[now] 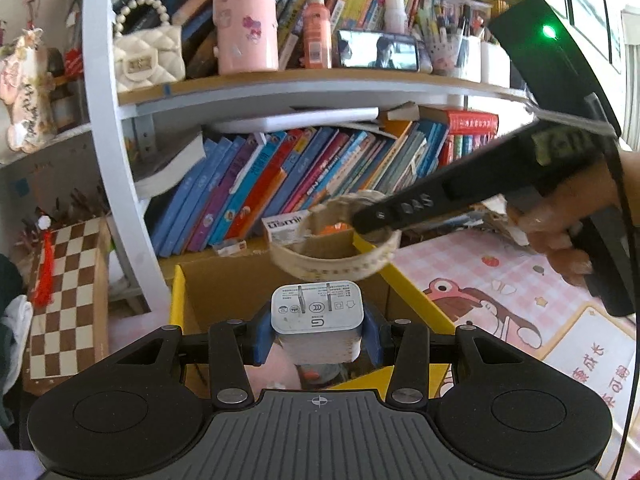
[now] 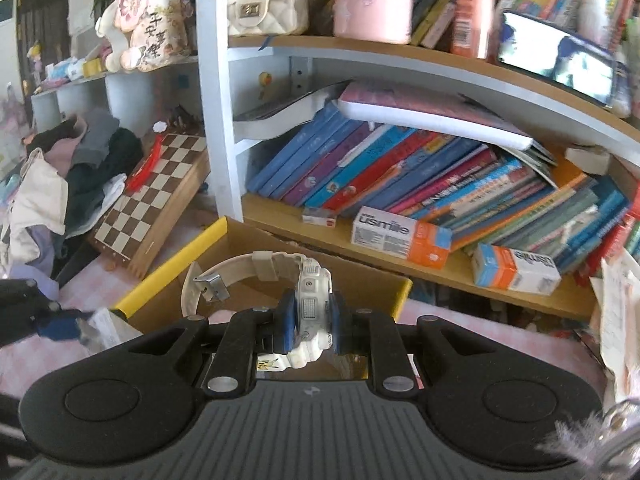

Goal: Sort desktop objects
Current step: 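Carry the watch with the right gripper while the left gripper carries the charger over the box, then open the right gripper to drop the watch while the left gripper releases the charger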

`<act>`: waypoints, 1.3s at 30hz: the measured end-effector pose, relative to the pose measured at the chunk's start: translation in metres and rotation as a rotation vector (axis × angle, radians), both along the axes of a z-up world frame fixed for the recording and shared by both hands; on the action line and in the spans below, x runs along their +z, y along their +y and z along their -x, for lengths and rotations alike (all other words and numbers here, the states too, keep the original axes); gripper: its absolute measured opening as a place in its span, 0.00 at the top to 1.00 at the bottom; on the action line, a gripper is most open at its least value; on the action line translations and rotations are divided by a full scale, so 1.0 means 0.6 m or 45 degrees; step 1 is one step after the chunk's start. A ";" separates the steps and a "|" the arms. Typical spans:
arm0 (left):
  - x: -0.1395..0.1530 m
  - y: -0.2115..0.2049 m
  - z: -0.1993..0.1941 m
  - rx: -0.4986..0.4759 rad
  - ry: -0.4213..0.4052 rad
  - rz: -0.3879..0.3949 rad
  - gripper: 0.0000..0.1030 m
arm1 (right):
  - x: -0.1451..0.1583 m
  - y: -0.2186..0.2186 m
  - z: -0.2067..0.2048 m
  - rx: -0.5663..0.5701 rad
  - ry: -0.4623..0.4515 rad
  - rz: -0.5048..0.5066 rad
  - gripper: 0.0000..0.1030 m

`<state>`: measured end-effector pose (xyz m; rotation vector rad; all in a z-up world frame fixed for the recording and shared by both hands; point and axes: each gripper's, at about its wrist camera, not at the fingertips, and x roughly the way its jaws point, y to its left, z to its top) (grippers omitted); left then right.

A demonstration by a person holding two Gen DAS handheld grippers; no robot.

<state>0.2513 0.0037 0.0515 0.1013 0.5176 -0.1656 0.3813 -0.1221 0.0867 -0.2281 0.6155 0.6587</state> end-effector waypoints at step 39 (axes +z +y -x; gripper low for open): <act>-0.106 0.012 -0.110 -0.049 0.314 0.184 0.52 | -0.160 0.101 -0.138 0.178 0.389 0.140 0.84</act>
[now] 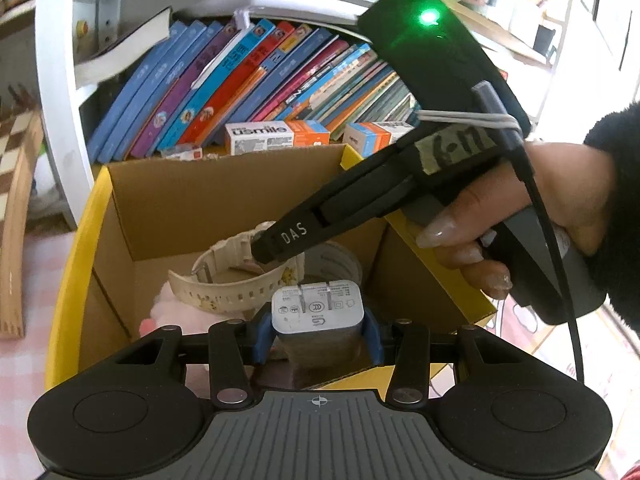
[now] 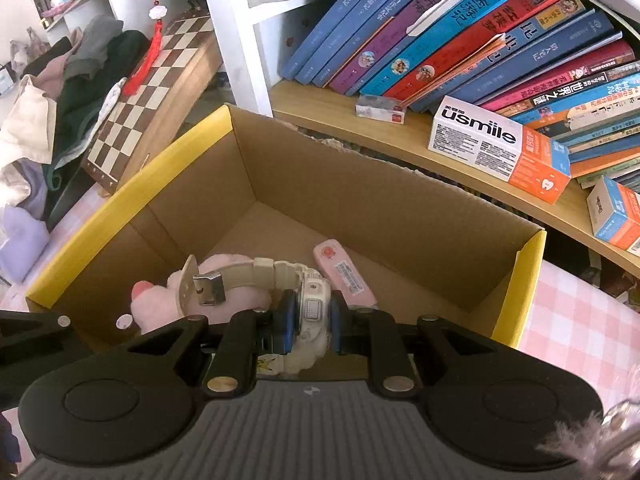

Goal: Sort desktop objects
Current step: 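Open the right gripper to drop the watch while the left gripper releases the charger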

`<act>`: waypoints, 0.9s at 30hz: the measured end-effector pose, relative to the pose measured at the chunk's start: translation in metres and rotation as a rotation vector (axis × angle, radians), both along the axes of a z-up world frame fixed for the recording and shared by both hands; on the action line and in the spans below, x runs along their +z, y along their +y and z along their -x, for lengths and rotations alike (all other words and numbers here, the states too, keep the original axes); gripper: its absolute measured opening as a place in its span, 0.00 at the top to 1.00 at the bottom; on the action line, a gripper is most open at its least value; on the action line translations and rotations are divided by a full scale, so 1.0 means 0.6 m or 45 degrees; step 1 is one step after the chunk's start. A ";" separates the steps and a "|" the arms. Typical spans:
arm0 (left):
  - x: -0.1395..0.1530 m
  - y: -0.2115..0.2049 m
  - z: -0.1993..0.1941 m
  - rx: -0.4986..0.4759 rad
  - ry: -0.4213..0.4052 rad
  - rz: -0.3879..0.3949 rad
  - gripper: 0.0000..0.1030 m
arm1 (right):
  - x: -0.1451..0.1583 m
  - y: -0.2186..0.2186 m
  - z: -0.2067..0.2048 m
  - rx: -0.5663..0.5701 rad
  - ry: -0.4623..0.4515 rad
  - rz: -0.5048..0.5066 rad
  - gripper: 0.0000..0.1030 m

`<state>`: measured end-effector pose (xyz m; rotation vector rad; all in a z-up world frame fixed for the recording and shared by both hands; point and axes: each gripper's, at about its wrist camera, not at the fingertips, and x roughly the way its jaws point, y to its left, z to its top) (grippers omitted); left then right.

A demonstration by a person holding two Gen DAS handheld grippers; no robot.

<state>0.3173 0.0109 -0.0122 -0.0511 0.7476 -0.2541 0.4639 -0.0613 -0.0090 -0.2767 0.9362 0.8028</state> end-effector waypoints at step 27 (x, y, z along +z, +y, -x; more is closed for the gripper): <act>0.049 0.041 0.109 0.233 -0.141 -0.159 0.34 | 0.041 -0.027 0.033 -0.080 -0.094 -0.074 0.34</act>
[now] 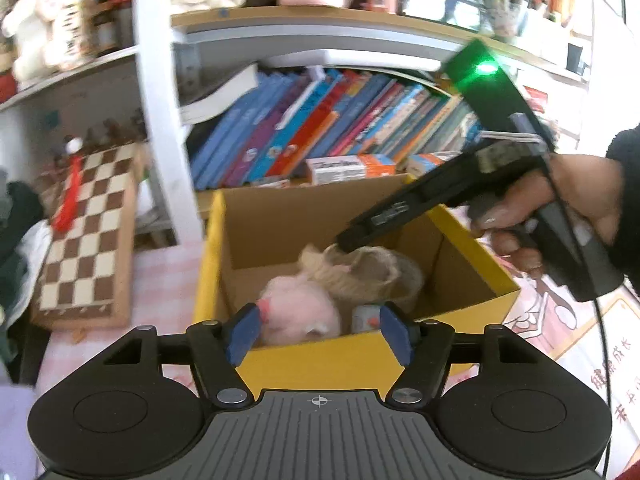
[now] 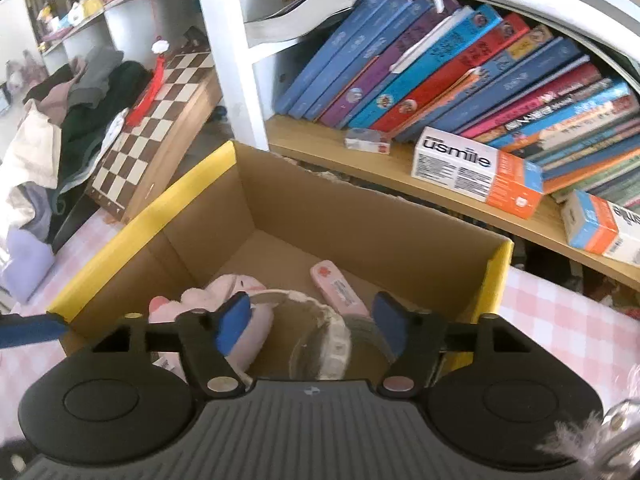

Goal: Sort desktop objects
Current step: 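Open the right gripper to drop the watch while the left gripper releases the charger, then withdraw both grippers from the box back toward the desk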

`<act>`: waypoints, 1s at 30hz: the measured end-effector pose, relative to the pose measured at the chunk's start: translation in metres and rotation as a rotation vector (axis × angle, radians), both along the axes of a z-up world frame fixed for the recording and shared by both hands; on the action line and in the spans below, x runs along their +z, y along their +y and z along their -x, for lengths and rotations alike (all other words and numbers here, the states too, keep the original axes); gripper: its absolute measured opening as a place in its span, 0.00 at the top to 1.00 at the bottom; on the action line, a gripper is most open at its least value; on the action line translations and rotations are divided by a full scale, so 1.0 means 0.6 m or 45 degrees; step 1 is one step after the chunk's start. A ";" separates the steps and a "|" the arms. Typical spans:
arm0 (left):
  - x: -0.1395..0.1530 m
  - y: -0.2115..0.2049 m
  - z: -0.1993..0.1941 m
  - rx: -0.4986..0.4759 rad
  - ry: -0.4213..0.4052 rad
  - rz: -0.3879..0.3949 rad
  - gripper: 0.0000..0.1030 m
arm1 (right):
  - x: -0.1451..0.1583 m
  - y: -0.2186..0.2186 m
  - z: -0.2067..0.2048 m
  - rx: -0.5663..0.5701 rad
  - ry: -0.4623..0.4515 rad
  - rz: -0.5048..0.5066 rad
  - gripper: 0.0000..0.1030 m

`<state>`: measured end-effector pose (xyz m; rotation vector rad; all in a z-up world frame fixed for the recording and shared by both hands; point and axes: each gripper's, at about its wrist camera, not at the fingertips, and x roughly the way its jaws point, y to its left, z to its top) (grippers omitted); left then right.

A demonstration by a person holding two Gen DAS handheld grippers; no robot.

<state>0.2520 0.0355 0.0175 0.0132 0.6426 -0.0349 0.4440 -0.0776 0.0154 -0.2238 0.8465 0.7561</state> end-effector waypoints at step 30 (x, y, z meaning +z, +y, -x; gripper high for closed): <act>0.015 0.027 0.135 0.009 -0.049 0.022 0.33 | 0.070 -0.124 0.242 -0.204 -0.291 -0.067 0.22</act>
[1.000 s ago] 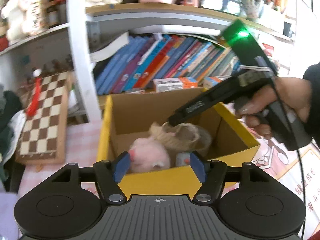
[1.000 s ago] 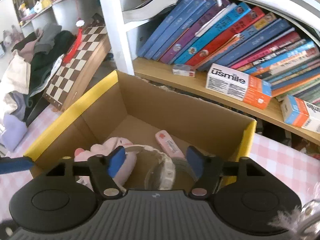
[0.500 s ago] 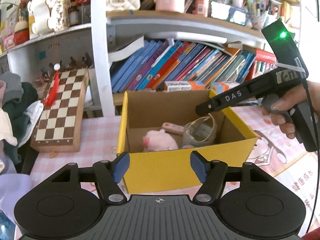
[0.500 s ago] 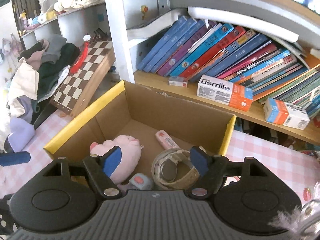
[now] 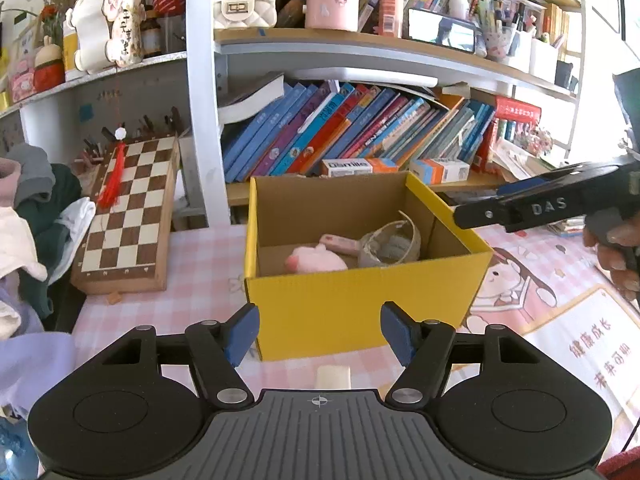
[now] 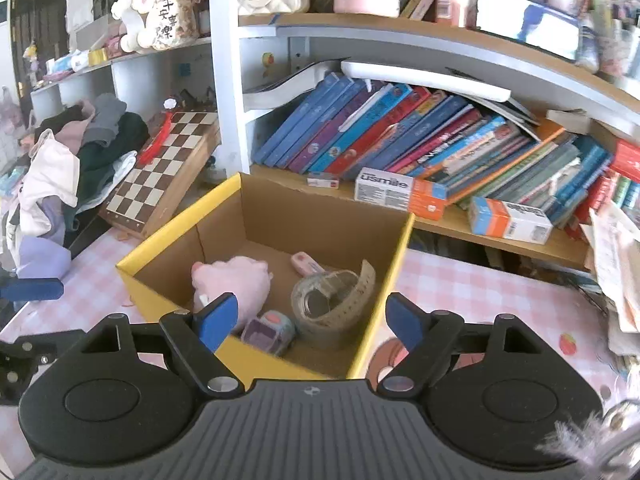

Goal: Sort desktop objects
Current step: 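Withdraw both grippers from the box back toward the desk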

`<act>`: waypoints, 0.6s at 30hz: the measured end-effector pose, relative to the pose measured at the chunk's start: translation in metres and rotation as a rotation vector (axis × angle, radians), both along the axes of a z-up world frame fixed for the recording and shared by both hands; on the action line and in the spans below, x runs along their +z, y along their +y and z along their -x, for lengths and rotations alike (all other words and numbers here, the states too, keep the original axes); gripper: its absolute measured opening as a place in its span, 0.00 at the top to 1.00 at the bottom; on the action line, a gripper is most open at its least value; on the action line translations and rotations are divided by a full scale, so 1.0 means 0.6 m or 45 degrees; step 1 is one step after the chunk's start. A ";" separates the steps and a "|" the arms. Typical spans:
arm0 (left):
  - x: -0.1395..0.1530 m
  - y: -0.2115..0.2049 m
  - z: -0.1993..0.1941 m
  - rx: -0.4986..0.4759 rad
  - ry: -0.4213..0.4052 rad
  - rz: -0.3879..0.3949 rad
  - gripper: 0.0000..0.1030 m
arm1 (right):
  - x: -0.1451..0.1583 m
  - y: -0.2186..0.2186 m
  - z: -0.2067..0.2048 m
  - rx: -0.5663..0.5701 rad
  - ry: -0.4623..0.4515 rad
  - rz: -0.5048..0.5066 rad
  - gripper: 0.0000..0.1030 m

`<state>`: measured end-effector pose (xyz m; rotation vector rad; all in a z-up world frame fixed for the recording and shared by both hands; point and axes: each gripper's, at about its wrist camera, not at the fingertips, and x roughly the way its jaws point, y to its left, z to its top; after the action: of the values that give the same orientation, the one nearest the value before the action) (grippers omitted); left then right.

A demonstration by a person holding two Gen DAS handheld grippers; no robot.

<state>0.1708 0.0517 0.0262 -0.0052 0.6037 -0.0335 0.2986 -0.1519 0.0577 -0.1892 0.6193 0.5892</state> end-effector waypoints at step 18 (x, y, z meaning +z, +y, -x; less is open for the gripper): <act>-0.012 0.008 0.095 -0.061 0.033 0.023 0.33 | -0.038 -0.029 0.164 -0.177 0.025 0.049 0.16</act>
<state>0.1141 0.0568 0.0188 -0.0091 0.6297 -0.0854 0.2001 -0.1696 0.0348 -0.1754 0.6577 0.4458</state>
